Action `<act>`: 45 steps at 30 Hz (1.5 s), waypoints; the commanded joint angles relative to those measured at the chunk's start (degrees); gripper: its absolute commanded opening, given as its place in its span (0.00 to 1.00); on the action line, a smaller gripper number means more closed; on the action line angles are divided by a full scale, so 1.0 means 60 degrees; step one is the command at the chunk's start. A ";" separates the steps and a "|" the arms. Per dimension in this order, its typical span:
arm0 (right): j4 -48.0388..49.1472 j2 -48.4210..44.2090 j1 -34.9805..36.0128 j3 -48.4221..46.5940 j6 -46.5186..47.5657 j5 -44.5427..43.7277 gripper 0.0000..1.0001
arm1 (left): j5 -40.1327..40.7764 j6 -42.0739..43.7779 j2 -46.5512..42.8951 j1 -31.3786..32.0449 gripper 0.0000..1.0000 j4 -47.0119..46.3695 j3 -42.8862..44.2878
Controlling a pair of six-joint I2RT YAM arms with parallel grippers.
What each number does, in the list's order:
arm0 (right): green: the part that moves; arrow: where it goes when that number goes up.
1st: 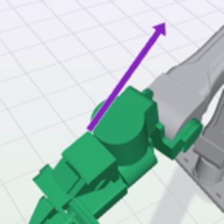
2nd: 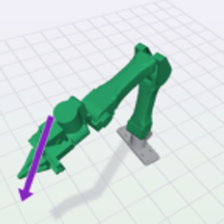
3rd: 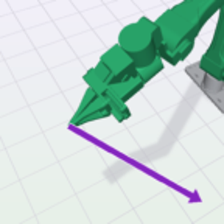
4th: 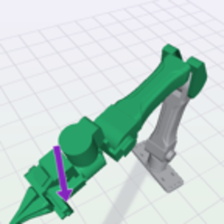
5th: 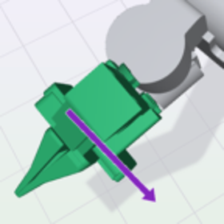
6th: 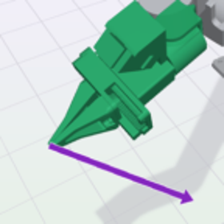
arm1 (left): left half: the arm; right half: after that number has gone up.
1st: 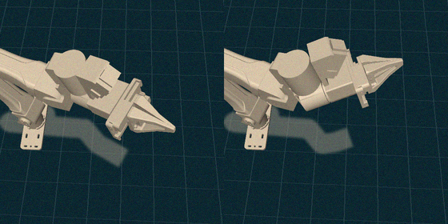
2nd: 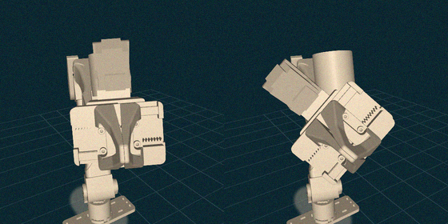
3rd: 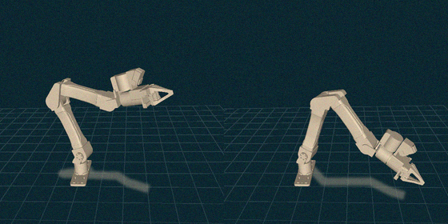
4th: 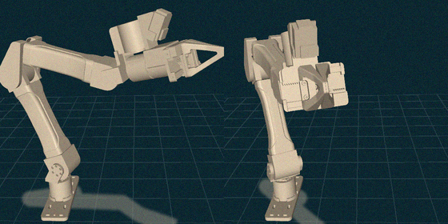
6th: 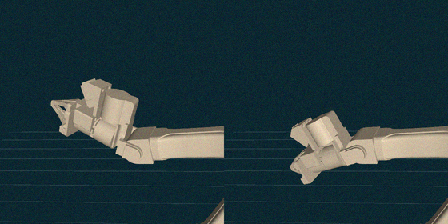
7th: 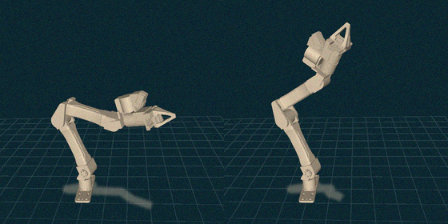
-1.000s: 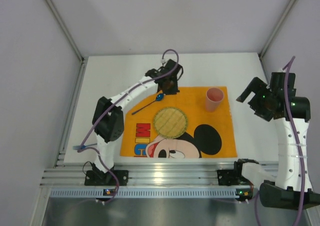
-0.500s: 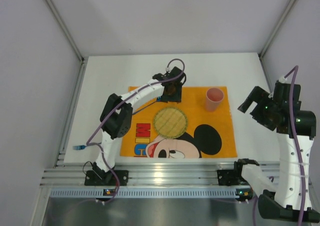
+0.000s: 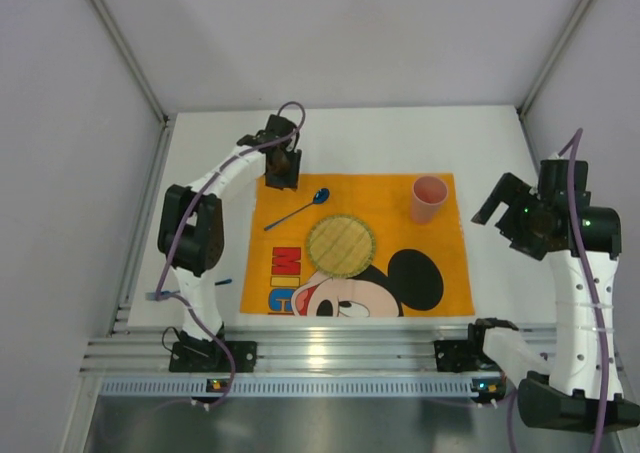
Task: Set the dinner table for one person
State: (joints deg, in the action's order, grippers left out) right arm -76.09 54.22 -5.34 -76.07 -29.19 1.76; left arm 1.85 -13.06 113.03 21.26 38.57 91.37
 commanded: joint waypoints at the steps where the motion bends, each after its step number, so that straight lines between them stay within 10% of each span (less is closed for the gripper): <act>1: 0.0158 0.0148 0.0114 -0.0036 -0.0232 -0.0103 1.00 | -0.0921 0.0975 0.0072 0.0119 0.42 -0.0437 -0.0009; 45: 0.0466 0.0295 0.0114 0.0755 -0.0672 -0.0835 1.00 | -0.1758 0.0975 -0.0059 0.0163 0.34 -0.1051 -0.1005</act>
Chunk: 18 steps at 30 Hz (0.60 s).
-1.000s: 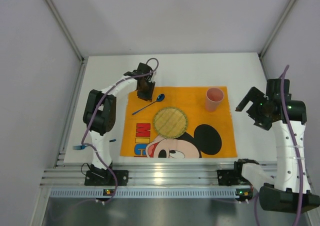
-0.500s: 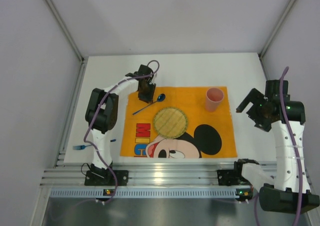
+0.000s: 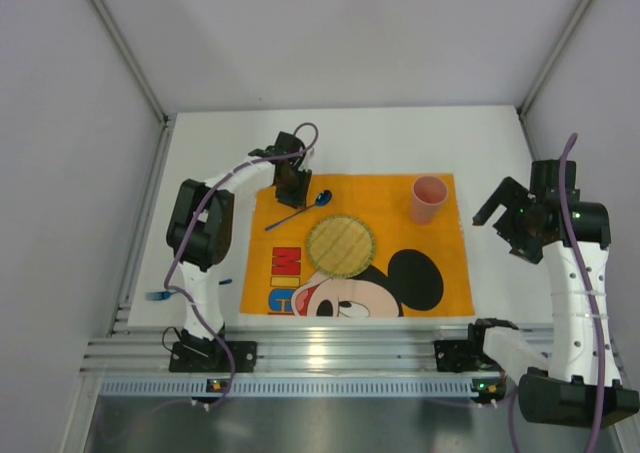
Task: Set the dinner table for one person
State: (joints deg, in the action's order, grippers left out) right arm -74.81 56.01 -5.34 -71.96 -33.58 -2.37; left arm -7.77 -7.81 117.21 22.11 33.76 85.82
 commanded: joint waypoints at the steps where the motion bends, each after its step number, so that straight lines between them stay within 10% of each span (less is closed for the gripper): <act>1: 0.0251 -0.0018 0.0114 0.0099 0.0075 -0.0147 1.00 | -0.0155 0.0130 -0.0944 0.0021 0.34 -0.0294 -0.0080; 18: 0.0221 0.0055 0.0114 0.0260 0.0250 -0.0293 1.00 | 0.0049 0.0423 -0.0522 0.0255 0.34 -0.0236 -0.0197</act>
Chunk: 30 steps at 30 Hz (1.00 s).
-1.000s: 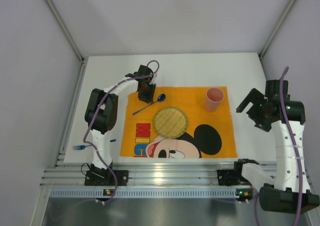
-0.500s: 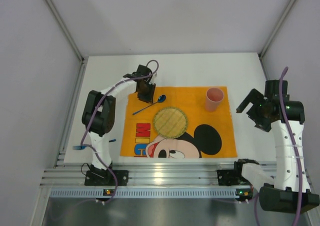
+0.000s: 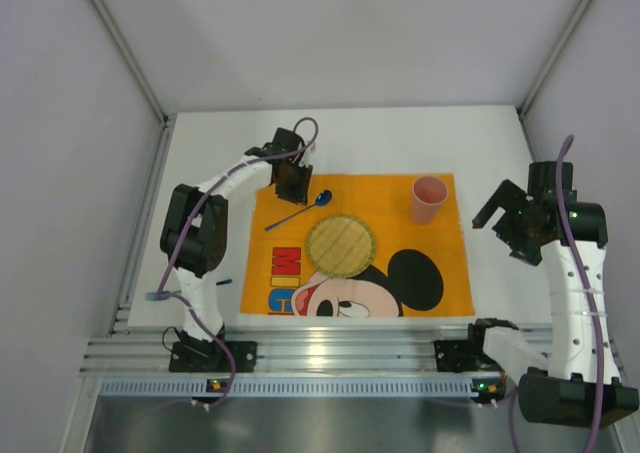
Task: Set the dinner table for one person
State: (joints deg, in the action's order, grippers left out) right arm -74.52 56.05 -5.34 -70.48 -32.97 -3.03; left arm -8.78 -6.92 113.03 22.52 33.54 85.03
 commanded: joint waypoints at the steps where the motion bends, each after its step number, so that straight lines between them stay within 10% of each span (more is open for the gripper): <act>1: 0.0174 0.0077 0.0114 0.0013 0.0149 -0.0198 1.00 | 0.0290 0.0318 0.0305 0.0216 0.34 -0.0185 -0.0051; 14: 0.0203 0.0209 0.0114 -0.0031 0.0192 -0.0242 1.00 | 0.1697 0.0245 0.1478 0.0553 0.27 0.0195 0.0446; 19: 0.0218 0.0194 0.0114 -0.0002 0.0192 -0.0272 1.00 | 0.1697 0.0215 0.1713 0.0538 0.01 0.0445 0.1032; 30: 0.0320 0.0165 0.0114 0.0086 0.0193 -0.0184 1.00 | 0.2165 0.0099 0.1172 0.0479 0.00 0.1016 0.1896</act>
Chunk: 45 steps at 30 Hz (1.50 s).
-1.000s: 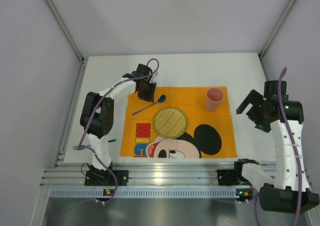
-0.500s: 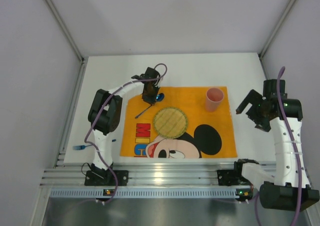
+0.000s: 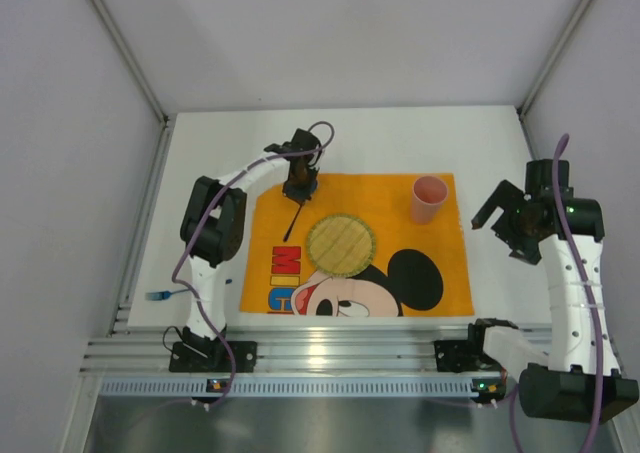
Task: Set the dinner table for one person
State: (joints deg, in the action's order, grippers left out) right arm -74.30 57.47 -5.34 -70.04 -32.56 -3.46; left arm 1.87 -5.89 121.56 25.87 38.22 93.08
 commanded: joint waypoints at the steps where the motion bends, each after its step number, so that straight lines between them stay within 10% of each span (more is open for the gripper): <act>1: 0.0299 -0.0072 0.0114 -0.0001 0.0138 -0.0082 1.00 | 0.0406 -0.0131 -0.0308 -0.0078 0.00 0.0353 0.0643; 32: -0.0814 -0.0804 0.0509 -0.1086 0.1105 0.0475 1.00 | -0.0399 -0.9345 0.0629 0.4961 0.00 -0.1064 0.1173; 40: -0.0756 -0.0921 0.0803 -0.0836 0.1075 0.0504 1.00 | 0.0359 -0.8863 0.0046 0.5006 0.78 -0.0471 0.1231; 45: -0.0654 -0.1009 0.0817 -0.0925 0.1076 0.0402 1.00 | 0.2530 -1.0017 -0.3013 0.3532 0.88 0.1641 -0.0391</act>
State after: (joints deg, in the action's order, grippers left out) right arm -76.53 52.84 -1.23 -74.74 -26.98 -0.58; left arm 7.57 -61.32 118.76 54.52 38.57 95.09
